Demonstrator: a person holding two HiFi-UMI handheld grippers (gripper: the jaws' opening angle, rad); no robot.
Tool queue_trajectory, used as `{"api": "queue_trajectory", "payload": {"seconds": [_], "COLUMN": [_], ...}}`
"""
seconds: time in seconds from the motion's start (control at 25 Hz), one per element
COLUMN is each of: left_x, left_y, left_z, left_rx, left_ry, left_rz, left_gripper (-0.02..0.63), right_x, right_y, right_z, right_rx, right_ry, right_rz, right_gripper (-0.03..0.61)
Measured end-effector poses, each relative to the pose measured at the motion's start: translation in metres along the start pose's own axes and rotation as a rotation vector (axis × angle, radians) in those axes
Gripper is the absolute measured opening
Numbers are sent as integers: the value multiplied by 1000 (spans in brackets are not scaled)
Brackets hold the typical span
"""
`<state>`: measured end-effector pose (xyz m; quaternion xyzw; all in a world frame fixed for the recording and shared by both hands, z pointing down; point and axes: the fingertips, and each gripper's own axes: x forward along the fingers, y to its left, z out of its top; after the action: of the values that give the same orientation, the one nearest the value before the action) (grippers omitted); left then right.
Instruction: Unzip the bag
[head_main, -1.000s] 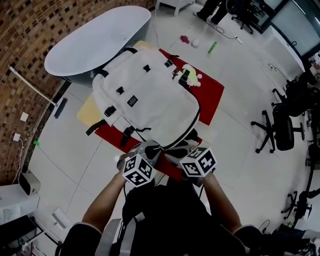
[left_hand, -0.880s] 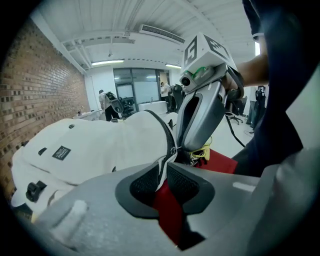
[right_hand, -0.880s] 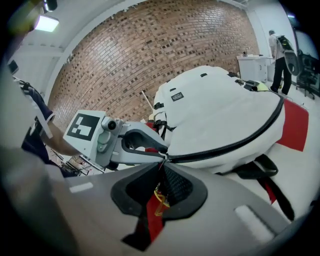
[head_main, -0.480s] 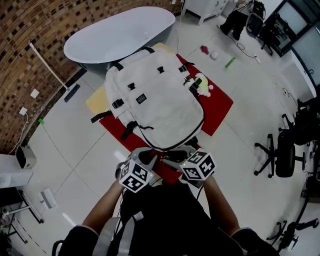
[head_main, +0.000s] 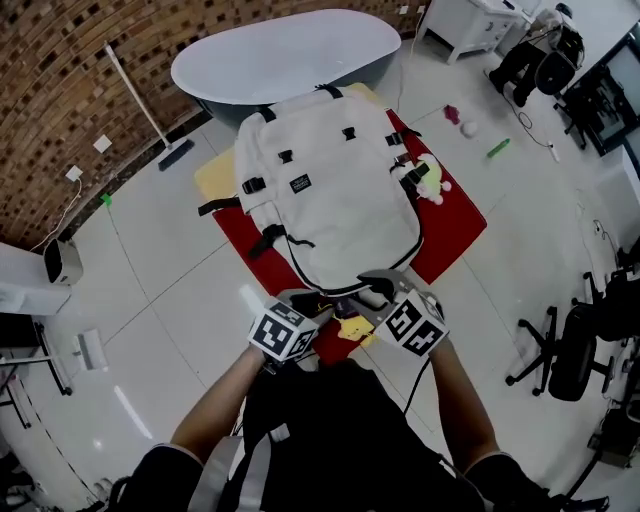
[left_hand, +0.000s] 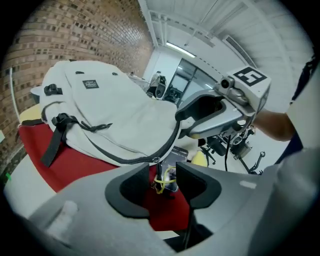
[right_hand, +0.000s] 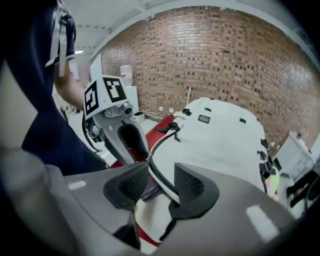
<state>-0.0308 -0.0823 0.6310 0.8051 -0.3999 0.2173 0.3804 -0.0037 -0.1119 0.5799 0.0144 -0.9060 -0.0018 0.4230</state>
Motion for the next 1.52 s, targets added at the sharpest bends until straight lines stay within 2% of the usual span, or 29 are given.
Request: {"api": "queue_trajectory", "payload": {"seconds": [0.08, 0.12, 0.16, 0.28, 0.4, 0.48, 0.76, 1.04, 1.52], "left_x": [9, 11, 12, 13, 9, -1, -20, -40, -49], "left_y": [8, 12, 16, 18, 17, 13, 18, 54, 114], "left_z": [-4, -6, -8, -10, -6, 0, 17, 22, 34], "left_rx": [-26, -30, -29, 12, 66, 84, 192, 174, 169], "left_ry": [33, 50, 65, 91, 78, 65, 67, 65, 131], "left_rz": [56, 86, 110, 140, 176, 194, 283, 314, 334], "left_gripper": [170, 134, 35, 25, 21, 20, 20, 20, 23], "right_x": [7, 11, 16, 32, 51, 54, 33, 16, 9], "right_y": [3, 5, 8, 15, 18, 16, 7, 0, 2], "right_z": [-3, -5, -6, -14, -29, -32, -12, 1, 0], "right_rx": [-114, -166, -214, -345, -498, -551, -562, -501, -406], "right_ry": [46, 65, 84, 145, 237, 257, 192, 148, 146], "right_rz": [27, 45, 65, 116, 124, 117, 111, 111, 95], "right_gripper": [169, 175, 176, 184, 191, 111, 67, 61, 58]}}
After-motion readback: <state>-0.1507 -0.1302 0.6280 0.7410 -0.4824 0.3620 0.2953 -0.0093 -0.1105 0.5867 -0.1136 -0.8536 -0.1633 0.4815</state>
